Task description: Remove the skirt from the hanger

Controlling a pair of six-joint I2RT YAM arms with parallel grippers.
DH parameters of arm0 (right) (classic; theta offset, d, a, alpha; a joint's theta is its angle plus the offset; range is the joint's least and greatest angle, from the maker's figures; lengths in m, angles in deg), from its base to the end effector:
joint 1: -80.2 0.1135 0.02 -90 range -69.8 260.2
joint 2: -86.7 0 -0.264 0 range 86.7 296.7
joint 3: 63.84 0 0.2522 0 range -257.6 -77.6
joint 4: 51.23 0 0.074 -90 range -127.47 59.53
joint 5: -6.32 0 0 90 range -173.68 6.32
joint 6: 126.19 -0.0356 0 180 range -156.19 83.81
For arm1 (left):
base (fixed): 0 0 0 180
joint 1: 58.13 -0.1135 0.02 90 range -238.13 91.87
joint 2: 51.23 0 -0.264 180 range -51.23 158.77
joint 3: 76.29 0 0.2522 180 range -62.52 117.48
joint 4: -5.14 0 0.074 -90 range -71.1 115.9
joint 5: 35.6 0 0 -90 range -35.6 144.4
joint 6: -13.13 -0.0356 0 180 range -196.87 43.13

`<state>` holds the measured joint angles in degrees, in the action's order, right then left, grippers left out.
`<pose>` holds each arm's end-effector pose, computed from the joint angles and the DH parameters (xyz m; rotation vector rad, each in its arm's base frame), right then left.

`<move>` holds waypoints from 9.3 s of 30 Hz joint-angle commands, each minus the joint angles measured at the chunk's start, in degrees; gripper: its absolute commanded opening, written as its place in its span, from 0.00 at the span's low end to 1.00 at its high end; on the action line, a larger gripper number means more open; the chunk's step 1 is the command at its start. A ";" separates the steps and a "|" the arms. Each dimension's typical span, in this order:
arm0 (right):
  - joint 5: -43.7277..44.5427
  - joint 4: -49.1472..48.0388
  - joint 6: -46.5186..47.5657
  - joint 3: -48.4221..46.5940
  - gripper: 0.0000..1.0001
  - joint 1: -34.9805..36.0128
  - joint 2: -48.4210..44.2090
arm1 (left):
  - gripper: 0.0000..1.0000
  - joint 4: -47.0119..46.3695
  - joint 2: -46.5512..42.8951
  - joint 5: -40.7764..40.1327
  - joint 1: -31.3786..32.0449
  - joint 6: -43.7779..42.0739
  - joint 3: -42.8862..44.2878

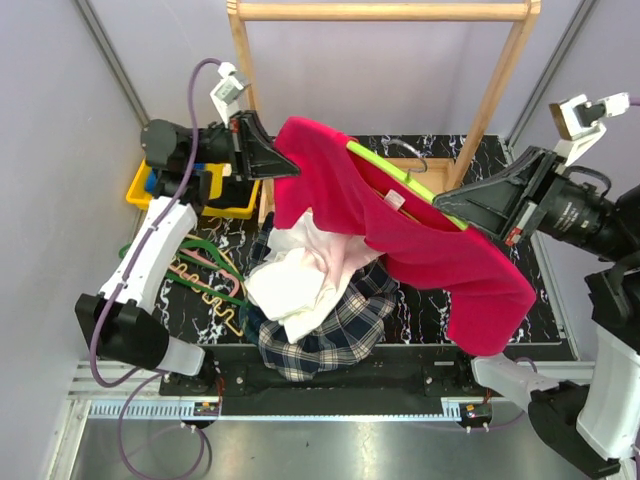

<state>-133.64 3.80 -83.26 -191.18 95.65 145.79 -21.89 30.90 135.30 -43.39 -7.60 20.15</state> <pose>0.0623 0.0455 0.5964 -0.4044 1.5474 1.4520 0.2696 -0.1073 0.4899 0.9957 1.4328 -1.7278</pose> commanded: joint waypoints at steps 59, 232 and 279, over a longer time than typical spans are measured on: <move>18.05 -30.46 33.44 37.65 0.66 20.24 14.11 | 0.00 -52.02 -9.97 12.61 -15.09 43.84 -8.84; 52.07 -15.96 38.80 -41.56 0.00 44.85 75.46 | 0.99 94.75 -40.47 -53.49 -10.52 -85.71 12.68; 92.67 21.48 27.40 -8.70 1.00 48.81 8.26 | 0.99 94.50 -27.80 -63.68 -10.61 -76.83 12.89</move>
<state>-42.71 20.13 -49.14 -206.81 144.17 160.02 74.56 4.54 76.22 -53.75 -87.62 35.12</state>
